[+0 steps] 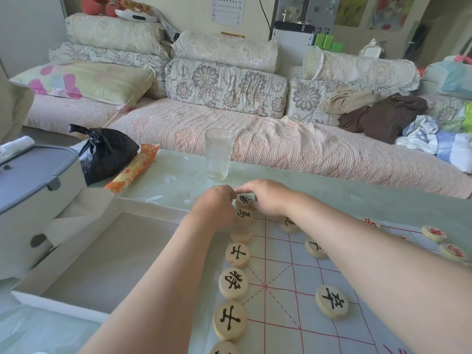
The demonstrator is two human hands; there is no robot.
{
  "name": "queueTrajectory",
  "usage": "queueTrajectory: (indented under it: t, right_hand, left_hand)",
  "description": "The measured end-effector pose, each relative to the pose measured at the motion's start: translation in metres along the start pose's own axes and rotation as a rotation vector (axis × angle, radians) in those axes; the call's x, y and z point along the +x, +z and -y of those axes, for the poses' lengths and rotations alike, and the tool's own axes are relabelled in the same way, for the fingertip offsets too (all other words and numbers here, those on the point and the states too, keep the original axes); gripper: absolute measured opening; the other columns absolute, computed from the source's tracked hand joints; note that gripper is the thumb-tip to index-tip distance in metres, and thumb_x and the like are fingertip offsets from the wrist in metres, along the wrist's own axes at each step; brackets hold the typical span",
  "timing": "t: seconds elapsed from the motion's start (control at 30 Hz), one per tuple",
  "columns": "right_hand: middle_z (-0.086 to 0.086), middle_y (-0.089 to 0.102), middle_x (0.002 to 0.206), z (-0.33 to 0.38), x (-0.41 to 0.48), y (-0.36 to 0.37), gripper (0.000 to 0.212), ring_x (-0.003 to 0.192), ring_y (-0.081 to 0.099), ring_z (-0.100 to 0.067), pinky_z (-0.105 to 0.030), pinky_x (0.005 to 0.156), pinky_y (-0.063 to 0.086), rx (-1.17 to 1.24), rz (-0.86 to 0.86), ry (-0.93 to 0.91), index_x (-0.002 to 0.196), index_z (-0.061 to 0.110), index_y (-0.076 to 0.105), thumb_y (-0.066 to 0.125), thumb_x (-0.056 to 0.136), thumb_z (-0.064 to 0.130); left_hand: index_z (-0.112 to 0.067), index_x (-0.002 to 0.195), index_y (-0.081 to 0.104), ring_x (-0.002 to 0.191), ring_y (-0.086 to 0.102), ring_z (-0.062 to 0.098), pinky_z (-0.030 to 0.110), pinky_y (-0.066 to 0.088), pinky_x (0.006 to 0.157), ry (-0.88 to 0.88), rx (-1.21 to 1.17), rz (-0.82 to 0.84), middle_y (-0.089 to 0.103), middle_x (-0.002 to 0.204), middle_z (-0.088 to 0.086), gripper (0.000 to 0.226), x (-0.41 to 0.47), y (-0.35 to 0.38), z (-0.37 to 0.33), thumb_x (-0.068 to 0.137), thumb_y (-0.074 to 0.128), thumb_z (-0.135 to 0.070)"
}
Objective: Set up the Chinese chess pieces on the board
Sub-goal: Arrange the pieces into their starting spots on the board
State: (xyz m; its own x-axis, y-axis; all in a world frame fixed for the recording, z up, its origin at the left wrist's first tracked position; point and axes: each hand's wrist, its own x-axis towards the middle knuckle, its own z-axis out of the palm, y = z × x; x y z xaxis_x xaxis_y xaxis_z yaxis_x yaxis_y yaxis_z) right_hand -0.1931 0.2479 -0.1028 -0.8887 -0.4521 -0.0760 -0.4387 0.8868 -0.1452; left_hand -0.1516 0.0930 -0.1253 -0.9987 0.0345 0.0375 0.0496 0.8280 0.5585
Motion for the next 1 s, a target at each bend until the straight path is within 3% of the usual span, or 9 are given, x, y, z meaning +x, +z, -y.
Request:
queueTrajectory:
  t: [0.13, 0.23, 0.3, 0.37, 0.43, 0.57, 0.73, 0.87, 1.0]
  right_hand:
    - [0.011, 0.058, 0.129, -0.008, 0.013, -0.004, 0.037, 0.120, 0.055, -0.017, -0.029, 0.088, 0.042, -0.110, 0.012, -0.009, 0.131, 0.046, 0.058, 0.061, 0.094, 0.043]
    - [0.006, 0.053, 0.133, -0.018, 0.012, -0.009, 0.055, 0.124, 0.051, -0.020, -0.031, 0.091, 0.037, -0.117, 0.026, 0.083, 0.139, 0.039, 0.052, 0.054, 0.091, 0.064]
    - [0.007, 0.052, 0.136, -0.022, 0.009, -0.010, 0.053, 0.127, 0.049, -0.020, -0.032, 0.100, 0.039, -0.011, 0.004, 0.095, 0.143, 0.036, 0.048, 0.057, 0.094, 0.054]
    - [0.011, 0.052, 0.142, -0.024, 0.005, -0.008, 0.052, 0.132, 0.047, -0.016, -0.029, 0.106, 0.038, 0.061, 0.011, 0.075, 0.145, 0.036, 0.047, 0.058, 0.096, 0.023]
    - [0.015, 0.055, 0.138, -0.025, 0.002, -0.004, 0.056, 0.131, 0.048, -0.014, -0.029, 0.106, 0.039, 0.056, -0.003, 0.053, 0.142, 0.038, 0.050, 0.055, 0.094, 0.011]
    - [0.011, 0.058, 0.121, -0.022, 0.002, -0.005, 0.043, 0.116, 0.054, -0.015, -0.030, 0.096, 0.042, 0.023, -0.045, 0.043, 0.137, 0.036, 0.055, 0.061, 0.096, 0.028]
    - [0.014, 0.058, 0.134, -0.023, 0.004, -0.001, 0.052, 0.126, 0.051, -0.013, -0.029, 0.105, 0.040, 0.063, -0.035, 0.017, 0.141, 0.036, 0.052, 0.063, 0.092, 0.022]
    - [0.020, 0.060, 0.118, -0.026, 0.004, 0.002, 0.049, 0.116, 0.055, -0.011, -0.027, 0.093, 0.043, 0.076, -0.055, 0.038, 0.137, 0.040, 0.054, 0.067, 0.091, 0.035]
    - [0.017, 0.059, 0.128, -0.025, 0.002, 0.002, 0.054, 0.113, 0.054, -0.010, -0.029, 0.097, 0.042, 0.094, -0.069, 0.015, 0.140, 0.038, 0.052, 0.069, 0.089, 0.046]
  left_hand:
    - [-0.027, 0.123, 0.060, 0.117, 0.054, 0.021, 0.038, 0.044, 0.101, -0.008, 0.004, 0.005, 0.061, 0.125, -0.002, 0.049, 0.004, 0.002, 0.005, 0.084, 0.043, -0.003]
    - [-0.026, 0.129, 0.055, 0.120, 0.052, 0.021, 0.038, 0.043, 0.103, -0.003, 0.017, 0.014, 0.057, 0.130, -0.004, 0.051, 0.005, 0.003, 0.007, 0.086, 0.042, -0.003]
    - [-0.026, 0.134, 0.051, 0.123, 0.049, 0.021, 0.039, 0.042, 0.104, 0.023, 0.030, 0.024, 0.055, 0.133, -0.004, 0.051, 0.006, 0.004, 0.006, 0.088, 0.043, -0.004]
    - [-0.027, 0.137, 0.048, 0.127, 0.046, 0.020, 0.037, 0.040, 0.105, 0.046, 0.039, 0.036, 0.052, 0.137, -0.004, 0.053, 0.007, 0.005, 0.004, 0.090, 0.043, -0.004]
    - [-0.029, 0.139, 0.046, 0.131, 0.041, 0.019, 0.035, 0.039, 0.106, 0.060, 0.063, 0.051, 0.050, 0.140, -0.004, 0.054, 0.006, 0.007, 0.001, 0.091, 0.042, -0.004]
    - [-0.030, 0.140, 0.045, 0.133, 0.031, 0.019, 0.034, 0.038, 0.105, 0.092, 0.107, 0.071, 0.050, 0.139, -0.002, 0.057, 0.003, 0.007, -0.001, 0.090, 0.039, -0.001]
    - [-0.032, 0.142, 0.042, 0.134, 0.029, 0.021, 0.038, 0.035, 0.106, 0.083, 0.119, 0.096, 0.048, 0.141, 0.000, 0.060, 0.003, 0.005, -0.002, 0.090, 0.036, -0.002]
    - [-0.032, 0.141, 0.043, 0.132, 0.031, 0.023, 0.040, 0.035, 0.107, 0.070, 0.103, 0.088, 0.048, 0.141, 0.000, 0.060, 0.005, 0.005, -0.002, 0.090, 0.035, -0.002]
    - [-0.035, 0.141, 0.042, 0.135, 0.029, 0.020, 0.039, 0.035, 0.108, 0.054, 0.085, 0.107, 0.048, 0.140, 0.001, 0.068, 0.004, 0.002, -0.003, 0.085, 0.034, 0.002]
